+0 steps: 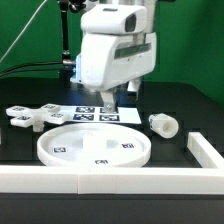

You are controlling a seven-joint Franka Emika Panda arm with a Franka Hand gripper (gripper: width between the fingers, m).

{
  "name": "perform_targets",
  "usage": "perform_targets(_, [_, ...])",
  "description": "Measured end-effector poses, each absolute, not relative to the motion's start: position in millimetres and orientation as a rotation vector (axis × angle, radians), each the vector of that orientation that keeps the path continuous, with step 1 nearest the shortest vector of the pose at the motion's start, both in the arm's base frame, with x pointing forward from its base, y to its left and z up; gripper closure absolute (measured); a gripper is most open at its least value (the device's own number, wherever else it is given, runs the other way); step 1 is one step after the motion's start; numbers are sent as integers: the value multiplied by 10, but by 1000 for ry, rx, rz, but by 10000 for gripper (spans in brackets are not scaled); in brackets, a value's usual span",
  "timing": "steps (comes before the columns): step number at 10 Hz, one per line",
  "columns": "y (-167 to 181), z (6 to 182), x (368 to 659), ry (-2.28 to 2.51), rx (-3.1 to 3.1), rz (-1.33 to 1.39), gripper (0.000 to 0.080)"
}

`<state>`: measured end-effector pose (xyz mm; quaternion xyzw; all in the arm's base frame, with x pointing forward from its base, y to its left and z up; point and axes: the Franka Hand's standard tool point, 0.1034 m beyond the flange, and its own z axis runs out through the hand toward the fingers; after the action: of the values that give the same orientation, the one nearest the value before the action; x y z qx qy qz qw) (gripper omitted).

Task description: Assemble round table

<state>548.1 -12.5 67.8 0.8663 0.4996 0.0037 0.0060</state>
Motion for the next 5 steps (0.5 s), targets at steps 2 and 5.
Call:
perform_targets(2, [-261, 479, 5486, 1580, 2710, 8, 150])
perform_targets(5, [-331, 272, 5448, 1619, 2706, -22, 150])
